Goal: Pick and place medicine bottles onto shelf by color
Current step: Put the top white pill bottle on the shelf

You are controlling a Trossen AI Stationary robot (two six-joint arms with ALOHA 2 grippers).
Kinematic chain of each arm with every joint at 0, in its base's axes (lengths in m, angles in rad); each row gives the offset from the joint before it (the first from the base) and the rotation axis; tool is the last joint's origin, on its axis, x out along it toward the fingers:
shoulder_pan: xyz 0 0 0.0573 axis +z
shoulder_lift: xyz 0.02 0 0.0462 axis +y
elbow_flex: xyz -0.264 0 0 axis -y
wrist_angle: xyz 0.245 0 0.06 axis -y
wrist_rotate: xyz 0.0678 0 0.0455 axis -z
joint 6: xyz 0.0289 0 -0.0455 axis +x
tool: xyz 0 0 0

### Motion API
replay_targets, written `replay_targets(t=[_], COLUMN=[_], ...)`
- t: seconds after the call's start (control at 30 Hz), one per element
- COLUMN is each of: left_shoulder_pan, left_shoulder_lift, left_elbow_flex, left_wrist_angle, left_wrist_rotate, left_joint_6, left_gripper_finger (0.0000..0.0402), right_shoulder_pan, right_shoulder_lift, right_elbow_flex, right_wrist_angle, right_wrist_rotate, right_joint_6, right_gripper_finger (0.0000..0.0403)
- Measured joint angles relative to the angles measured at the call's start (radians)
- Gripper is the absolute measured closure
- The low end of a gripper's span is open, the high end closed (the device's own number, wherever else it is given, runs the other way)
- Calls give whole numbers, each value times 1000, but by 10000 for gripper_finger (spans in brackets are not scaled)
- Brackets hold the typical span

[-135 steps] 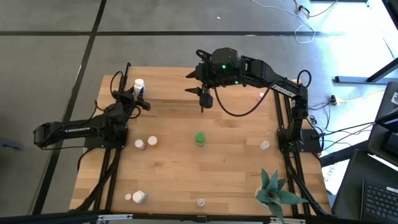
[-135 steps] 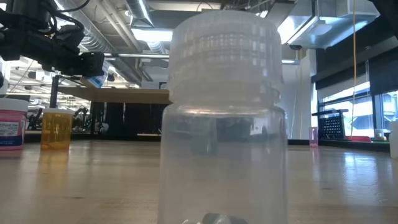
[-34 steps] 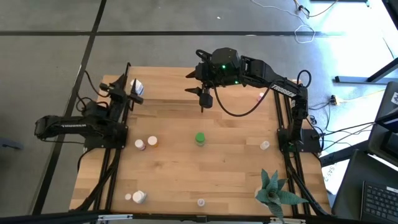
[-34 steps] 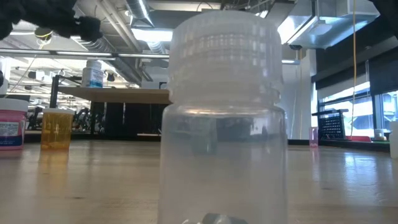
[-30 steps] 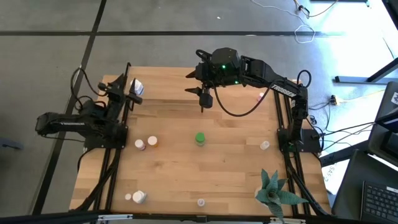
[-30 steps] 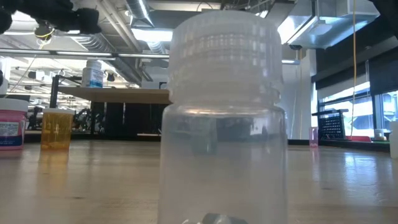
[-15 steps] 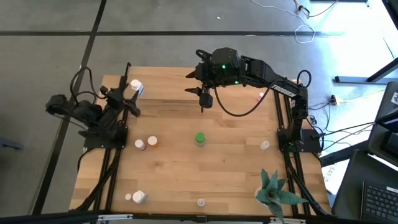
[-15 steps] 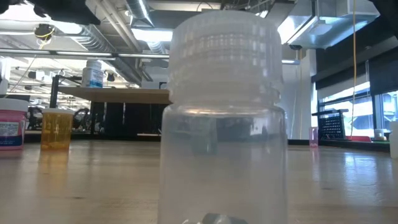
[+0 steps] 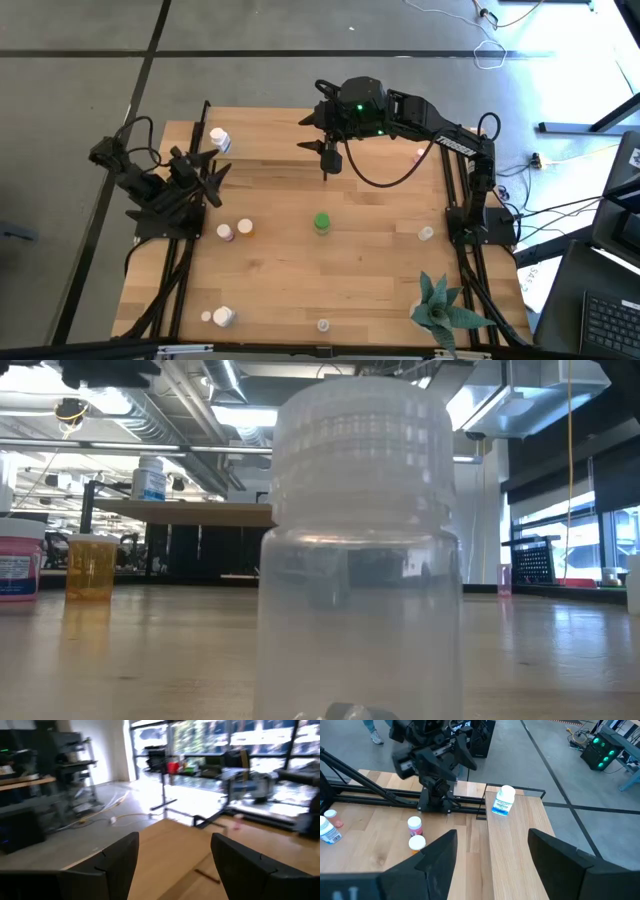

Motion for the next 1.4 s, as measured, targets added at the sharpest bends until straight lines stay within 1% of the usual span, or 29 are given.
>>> replay_targets(t=[0.07, 0.17, 0.3, 0.47, 0.73, 0.87, 1.07, 1.23, 1.33, 1.4], left_shoulder_pan=[-25, -48, -63, -64, -51, -9, 77, 189, 273, 324], left_shoulder_lift=[0, 1, 48, 143, 292, 374, 472, 503, 504, 502], left_elbow_flex=[4, 37, 92, 160, 257, 285, 289, 289, 289, 289], left_wrist_angle=[0, -5, -20, -93, -103, -123, -178, -247, -311, -377], left_wrist_rotate=[49, 86, 137, 138, 126, 139, 214, 339, 443, 488], left_joint_6=[-5, -10, 0, -30, -55, -119, -332, -490, -599, -655], left_gripper_finger=[159, 159, 159, 159, 159, 159, 160, 160, 160, 162], right_shoulder_pan=[0, 0, 0, 0, 0, 0, 0, 0, 0, 0], right_shoulder_lift=[0, 0, 0, 0, 0, 0, 0, 0, 0, 0], right_elbow_flex=[0, 0, 0, 0, 0, 0, 0, 0, 0, 0], right_wrist_angle=[0, 0, 0, 2, 2, 2, 2, 1, 1, 1], right_wrist_rotate=[0, 0, 0, 0, 0, 0, 0, 0, 0, 0], right_joint_6=[0, 0, 0, 0, 0, 0, 0, 0, 0, 0], right_gripper_finger=[157, 157, 157, 157, 157, 157, 157, 157, 157, 157])
